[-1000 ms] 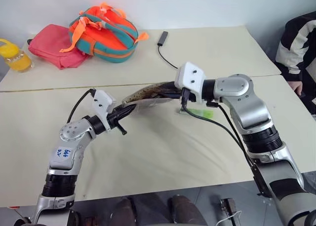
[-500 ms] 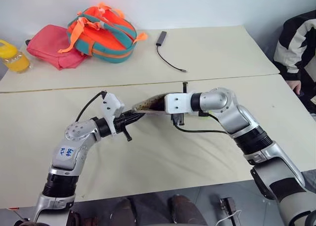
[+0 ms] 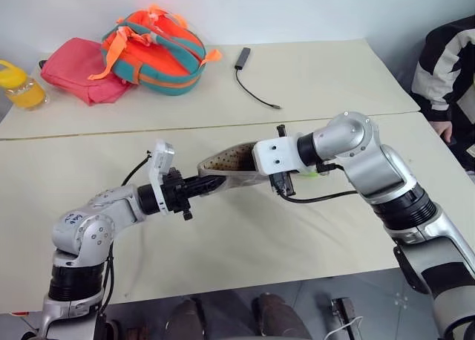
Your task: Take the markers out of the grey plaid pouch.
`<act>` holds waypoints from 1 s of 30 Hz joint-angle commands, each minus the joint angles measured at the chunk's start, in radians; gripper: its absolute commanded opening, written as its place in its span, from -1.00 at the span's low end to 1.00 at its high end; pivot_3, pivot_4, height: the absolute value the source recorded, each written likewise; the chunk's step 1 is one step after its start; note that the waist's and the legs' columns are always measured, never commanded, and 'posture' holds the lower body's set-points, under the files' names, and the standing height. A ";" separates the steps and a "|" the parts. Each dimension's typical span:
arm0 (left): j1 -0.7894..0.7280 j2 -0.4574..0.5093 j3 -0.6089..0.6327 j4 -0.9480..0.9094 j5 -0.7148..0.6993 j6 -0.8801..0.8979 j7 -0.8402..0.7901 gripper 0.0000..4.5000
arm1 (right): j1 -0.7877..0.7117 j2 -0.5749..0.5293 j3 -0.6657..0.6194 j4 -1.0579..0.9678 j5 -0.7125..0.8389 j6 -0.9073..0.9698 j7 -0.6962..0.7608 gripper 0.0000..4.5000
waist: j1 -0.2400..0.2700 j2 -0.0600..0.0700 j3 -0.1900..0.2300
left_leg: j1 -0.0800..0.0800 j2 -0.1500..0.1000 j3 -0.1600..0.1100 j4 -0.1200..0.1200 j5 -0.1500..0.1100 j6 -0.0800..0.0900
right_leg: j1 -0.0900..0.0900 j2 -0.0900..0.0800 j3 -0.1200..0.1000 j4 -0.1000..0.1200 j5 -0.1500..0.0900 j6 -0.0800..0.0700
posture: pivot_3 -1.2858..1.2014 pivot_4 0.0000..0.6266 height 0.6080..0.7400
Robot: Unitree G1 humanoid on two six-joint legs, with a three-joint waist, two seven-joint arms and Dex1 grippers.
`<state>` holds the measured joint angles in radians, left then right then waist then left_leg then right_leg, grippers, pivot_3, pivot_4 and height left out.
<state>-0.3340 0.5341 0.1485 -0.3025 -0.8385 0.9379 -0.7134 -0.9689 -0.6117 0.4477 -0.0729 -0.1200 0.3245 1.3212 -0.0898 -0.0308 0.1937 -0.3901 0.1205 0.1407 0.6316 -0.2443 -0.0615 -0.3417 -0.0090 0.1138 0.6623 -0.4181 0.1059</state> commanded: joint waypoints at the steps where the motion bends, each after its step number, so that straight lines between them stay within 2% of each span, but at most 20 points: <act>1: 0.023 0.025 -0.057 -0.038 0.089 -0.083 -0.011 -1.00 | 0.014 0.013 0.067 0.037 -0.068 -0.035 -0.020 -0.98 | 0.001 0.000 0.000 | 0.000 0.000 0.000 0.000 0.000 0.000 | 0.000 0.000 0.000 0.000 0.000 0.000 | 0.03 -0.52 1.00; 4: 0.036 0.008 -0.077 -0.024 0.147 -0.151 0.012 -1.00 | 0.030 0.034 0.104 0.112 -0.133 -0.094 -0.083 -0.98 | 0.003 0.000 0.000 | 0.000 0.000 0.003 0.001 0.000 0.000 | 0.000 0.000 0.001 -0.001 0.000 0.000 | 0.03 -0.52 1.00; 7: 0.047 -0.006 -0.080 -0.014 0.181 -0.199 0.029 -1.00 | 0.034 0.040 0.111 0.119 -0.151 -0.081 -0.078 -0.98 | 0.003 0.000 0.000 | 0.000 0.000 0.004 0.002 0.000 0.000 | 0.000 0.000 0.001 -0.002 0.000 0.000 | 0.03 -0.52 1.00; 10: 0.055 -0.017 -0.073 -0.025 0.176 -0.203 0.030 -1.00 | 0.040 0.048 0.113 0.116 -0.151 -0.074 -0.066 -0.73 | 0.002 0.000 0.000 | 0.000 0.000 0.004 0.002 0.000 0.000 | 0.000 0.000 0.001 -0.001 0.000 0.000 | 0.03 -0.52 1.00; 15: 0.065 -0.021 -0.076 -0.038 0.171 -0.219 0.025 -1.00 | 0.049 0.045 0.086 0.021 -0.094 0.013 -0.007 -0.07 | 0.002 0.000 0.000 | 0.000 0.000 0.004 0.002 0.000 0.000 | 0.000 0.000 0.001 -0.001 0.000 0.000 | 0.03 -0.52 1.00; 20: 0.069 -0.034 -0.069 -0.046 0.144 -0.208 0.024 -1.00 | 0.075 0.034 0.102 -0.025 -0.084 0.059 0.031 -0.07 | 0.004 0.000 0.000 | 0.000 0.000 0.004 0.001 0.000 0.000 | 0.000 0.000 0.001 -0.001 0.000 0.000 | 0.03 -0.52 1.00; 30: 0.113 -0.010 -0.098 -0.112 0.125 -0.166 0.000 -1.00 | 0.119 0.072 0.161 0.129 -0.201 -0.097 -0.106 -0.07 | -0.006 0.000 0.000 | 0.001 0.000 0.004 0.000 0.000 0.000 | 0.001 0.000 0.001 -0.001 0.000 0.000 | 0.03 -0.52 1.00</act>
<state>-0.2247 0.5167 0.0564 -0.3610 -0.6959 0.7821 -0.6905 -0.8638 -0.5453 0.5877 0.0207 -0.2893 0.2561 1.2466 -0.0958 -0.0310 0.1937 -0.3890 0.1204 0.1448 0.6317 -0.2444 -0.0612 -0.3408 -0.0089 0.1151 0.6608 -0.4182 0.1057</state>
